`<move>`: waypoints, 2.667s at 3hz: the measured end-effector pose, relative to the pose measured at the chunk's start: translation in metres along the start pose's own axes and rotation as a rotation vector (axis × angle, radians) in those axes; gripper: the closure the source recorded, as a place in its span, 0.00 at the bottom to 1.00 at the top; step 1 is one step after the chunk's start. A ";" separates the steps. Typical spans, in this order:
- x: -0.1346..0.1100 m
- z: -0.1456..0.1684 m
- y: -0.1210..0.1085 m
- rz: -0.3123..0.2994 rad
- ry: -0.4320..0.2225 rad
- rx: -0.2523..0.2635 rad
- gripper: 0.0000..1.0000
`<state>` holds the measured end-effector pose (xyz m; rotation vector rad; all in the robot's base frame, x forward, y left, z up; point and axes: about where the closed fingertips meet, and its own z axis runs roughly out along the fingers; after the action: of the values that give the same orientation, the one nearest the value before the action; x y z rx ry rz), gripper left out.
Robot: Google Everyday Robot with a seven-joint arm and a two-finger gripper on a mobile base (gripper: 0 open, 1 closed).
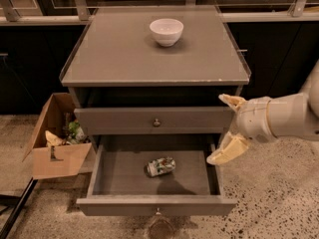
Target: Pick 7up can from middle drawer and place on counter
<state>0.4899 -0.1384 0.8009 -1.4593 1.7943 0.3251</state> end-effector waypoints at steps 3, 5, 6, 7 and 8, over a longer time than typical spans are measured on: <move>0.028 0.033 -0.005 0.018 0.046 0.124 0.00; 0.062 0.074 0.004 0.003 -0.019 0.061 0.00; 0.073 0.100 0.009 -0.013 -0.074 -0.020 0.00; 0.082 0.126 0.016 -0.028 -0.116 -0.109 0.00; 0.082 0.126 0.016 -0.028 -0.116 -0.109 0.00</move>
Offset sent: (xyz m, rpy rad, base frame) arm 0.0097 0.0033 -0.0266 -0.0183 -0.0239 -0.0557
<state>0.5235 -0.1122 0.6559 -1.5085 1.6847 0.4898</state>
